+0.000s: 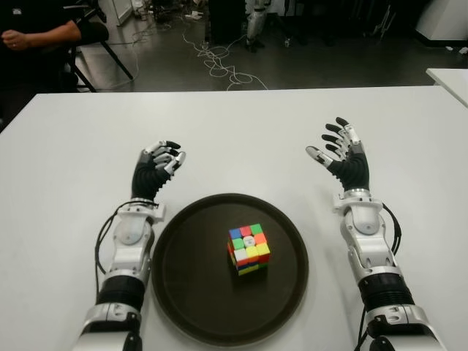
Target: Pick up the Rubik's Cube and put it in the plate
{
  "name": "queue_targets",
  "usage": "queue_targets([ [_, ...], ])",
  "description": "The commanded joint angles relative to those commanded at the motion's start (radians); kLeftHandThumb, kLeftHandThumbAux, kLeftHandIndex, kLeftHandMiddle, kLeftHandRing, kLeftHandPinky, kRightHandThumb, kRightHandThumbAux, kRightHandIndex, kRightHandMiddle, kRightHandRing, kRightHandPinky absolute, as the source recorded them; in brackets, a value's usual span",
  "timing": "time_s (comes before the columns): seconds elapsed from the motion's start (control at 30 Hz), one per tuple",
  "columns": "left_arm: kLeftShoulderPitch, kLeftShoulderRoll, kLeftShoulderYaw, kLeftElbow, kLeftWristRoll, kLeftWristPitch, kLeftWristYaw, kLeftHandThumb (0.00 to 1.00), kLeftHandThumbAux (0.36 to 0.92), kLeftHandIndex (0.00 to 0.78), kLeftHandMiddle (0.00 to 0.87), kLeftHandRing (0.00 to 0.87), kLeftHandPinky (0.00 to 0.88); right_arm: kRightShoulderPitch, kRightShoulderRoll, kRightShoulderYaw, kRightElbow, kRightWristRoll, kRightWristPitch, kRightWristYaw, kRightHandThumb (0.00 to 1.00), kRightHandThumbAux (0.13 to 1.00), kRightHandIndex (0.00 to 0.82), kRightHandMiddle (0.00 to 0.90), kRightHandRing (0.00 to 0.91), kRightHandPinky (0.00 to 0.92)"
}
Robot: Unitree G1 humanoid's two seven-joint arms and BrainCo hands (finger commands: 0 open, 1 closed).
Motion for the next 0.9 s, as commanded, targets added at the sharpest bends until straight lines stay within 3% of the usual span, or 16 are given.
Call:
queue_targets([
  [0.8, -0.005, 0.001, 0.004, 0.0, -0.015, 0.024, -0.024, 0.834, 0.678, 0.367, 0.522, 0.612, 0.672, 0.003, -0.001, 0.0, -0.002, -0.001, -0.003, 0.013, 0.073, 0.753, 0.152, 0.228, 0.233, 0.241],
  [0.9, -0.004, -0.001, 0.005, -0.005, -0.023, 0.028, -0.033, 0.898, 0.673, 0.343, 0.48, 0.577, 0.654, 0.003, -0.001, 0.001, -0.003, -0.002, 0.001, 0.013, 0.074, 0.757, 0.152, 0.228, 0.233, 0.239],
])
